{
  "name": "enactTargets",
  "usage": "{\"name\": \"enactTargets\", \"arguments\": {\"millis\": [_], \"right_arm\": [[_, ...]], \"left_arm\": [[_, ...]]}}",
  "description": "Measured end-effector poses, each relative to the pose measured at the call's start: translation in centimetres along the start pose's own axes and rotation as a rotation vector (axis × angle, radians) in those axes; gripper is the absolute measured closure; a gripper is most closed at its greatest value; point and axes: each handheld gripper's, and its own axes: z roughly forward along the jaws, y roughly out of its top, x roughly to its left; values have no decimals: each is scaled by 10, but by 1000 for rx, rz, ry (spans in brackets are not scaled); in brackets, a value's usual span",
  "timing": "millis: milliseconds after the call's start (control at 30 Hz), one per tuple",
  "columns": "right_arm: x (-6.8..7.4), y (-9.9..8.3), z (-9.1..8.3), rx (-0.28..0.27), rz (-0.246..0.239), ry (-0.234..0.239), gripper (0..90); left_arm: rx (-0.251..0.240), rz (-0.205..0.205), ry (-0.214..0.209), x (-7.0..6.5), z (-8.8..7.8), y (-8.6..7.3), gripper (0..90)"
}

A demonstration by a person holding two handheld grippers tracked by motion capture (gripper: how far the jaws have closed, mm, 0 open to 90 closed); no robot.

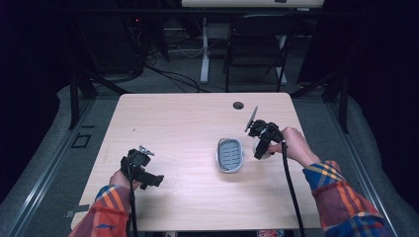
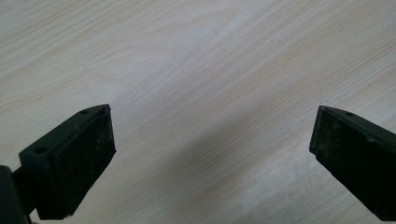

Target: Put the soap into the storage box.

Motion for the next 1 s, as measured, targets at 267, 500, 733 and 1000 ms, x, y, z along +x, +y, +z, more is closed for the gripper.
{"name": "enactTargets", "arguments": {"millis": [267, 500, 733, 1000], "right_arm": [[3, 12, -15, -9, -29, -15, 247], [8, 24, -21, -24, -45, -15, 246], [14, 39, -25, -15, -77, -18, 246], [22, 53, -25, -21, -97, -12, 247]], "left_arm": [[0, 0, -1, 0, 0, 0, 1], [0, 0, -1, 0, 0, 0, 1], [1, 1, -2, 0, 0, 0, 1], [1, 2, -3, 0, 0, 0, 1]]}}
